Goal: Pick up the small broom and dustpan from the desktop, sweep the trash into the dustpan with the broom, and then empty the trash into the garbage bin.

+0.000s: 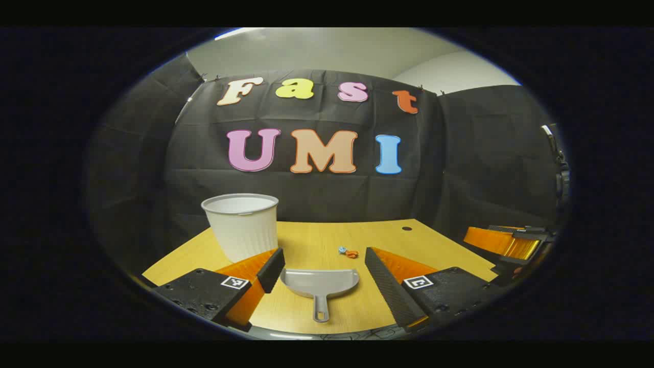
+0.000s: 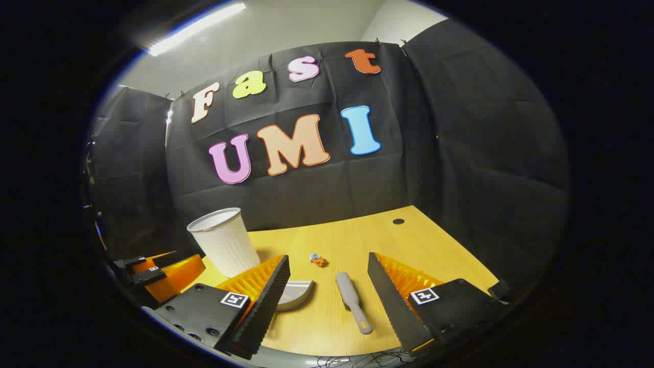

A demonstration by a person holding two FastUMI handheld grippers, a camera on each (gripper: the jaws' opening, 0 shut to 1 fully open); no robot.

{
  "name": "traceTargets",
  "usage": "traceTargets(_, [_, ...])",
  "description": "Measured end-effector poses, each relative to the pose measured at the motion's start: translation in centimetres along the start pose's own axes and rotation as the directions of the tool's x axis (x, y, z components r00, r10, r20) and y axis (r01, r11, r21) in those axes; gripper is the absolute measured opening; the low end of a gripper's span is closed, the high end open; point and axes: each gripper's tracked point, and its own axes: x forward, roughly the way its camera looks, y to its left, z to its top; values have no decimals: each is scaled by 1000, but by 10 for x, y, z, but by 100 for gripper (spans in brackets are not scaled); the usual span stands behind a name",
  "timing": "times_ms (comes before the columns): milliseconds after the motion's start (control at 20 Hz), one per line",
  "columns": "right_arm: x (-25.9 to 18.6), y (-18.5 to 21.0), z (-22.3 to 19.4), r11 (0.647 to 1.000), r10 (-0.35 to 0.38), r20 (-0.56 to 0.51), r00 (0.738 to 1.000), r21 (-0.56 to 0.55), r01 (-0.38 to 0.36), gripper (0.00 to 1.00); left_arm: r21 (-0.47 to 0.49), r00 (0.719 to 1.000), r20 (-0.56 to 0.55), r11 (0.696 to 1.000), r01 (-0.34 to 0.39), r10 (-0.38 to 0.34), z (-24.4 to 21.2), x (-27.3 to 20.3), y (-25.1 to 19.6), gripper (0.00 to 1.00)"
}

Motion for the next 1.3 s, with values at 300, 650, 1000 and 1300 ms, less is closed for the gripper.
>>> traceTargets(300, [9, -2, -4, 1000, 22, -24, 999, 9, -22, 99, 11, 999, -6, 999, -48, 48, 1, 0, 9, 94])
traceTargets(650, [15, -6, -5, 1000, 17, -31, 999, 5, -17, 99, -3, 999, -30, 999, -45, 45, -6, 7, 5, 94])
traceTargets(1000, [20, -7, -7, 1000, 16, -44, 999, 7, -16, 99, -7, 998, -46, 999, -37, 36, -10, 11, 2, 94])
traceTargets(1300, [23, -9, -11, 1000, 18, -56, 998, 5, -18, 99, -12, 997, -58, 999, -43, 42, -14, 13, 3, 93])
